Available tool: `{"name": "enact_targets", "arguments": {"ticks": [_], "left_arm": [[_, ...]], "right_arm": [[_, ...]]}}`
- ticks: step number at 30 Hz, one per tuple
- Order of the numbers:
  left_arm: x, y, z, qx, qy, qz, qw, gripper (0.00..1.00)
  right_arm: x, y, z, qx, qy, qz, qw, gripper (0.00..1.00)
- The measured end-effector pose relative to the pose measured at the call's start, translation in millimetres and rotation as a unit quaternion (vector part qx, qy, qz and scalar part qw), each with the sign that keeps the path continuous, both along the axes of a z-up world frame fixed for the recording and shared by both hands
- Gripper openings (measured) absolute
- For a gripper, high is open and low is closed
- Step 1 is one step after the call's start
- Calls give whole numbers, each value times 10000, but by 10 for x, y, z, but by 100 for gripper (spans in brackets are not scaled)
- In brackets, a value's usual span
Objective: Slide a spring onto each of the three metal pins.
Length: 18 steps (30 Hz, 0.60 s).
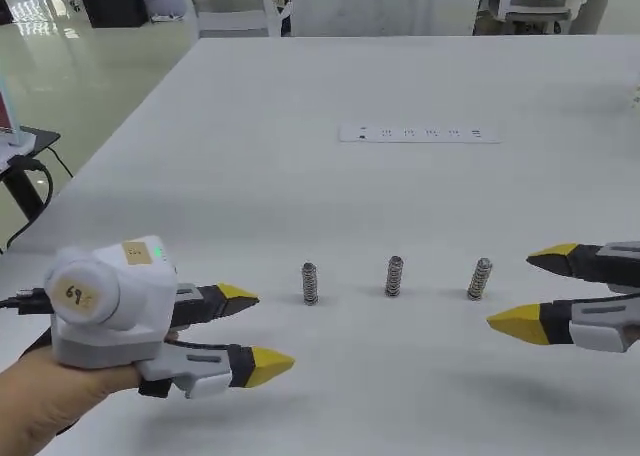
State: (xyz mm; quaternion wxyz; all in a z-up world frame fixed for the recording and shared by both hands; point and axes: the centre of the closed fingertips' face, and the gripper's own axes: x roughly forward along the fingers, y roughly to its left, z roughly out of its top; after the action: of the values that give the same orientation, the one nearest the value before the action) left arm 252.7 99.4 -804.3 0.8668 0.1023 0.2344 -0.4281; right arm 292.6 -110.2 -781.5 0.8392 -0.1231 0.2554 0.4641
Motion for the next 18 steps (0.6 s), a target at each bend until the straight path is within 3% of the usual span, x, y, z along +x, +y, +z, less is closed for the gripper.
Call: {"name": "enact_targets", "arguments": {"ticks": [11,18], "left_arm": [[11,27,18,-170,62,127,9998,47],[19,62,4,-104,87,110,9998,51]], "right_arm": [[-19,-8,-88,53,86,-77,9999,61],[-45,-13,-109,34,92,-58,9999,63]]}}
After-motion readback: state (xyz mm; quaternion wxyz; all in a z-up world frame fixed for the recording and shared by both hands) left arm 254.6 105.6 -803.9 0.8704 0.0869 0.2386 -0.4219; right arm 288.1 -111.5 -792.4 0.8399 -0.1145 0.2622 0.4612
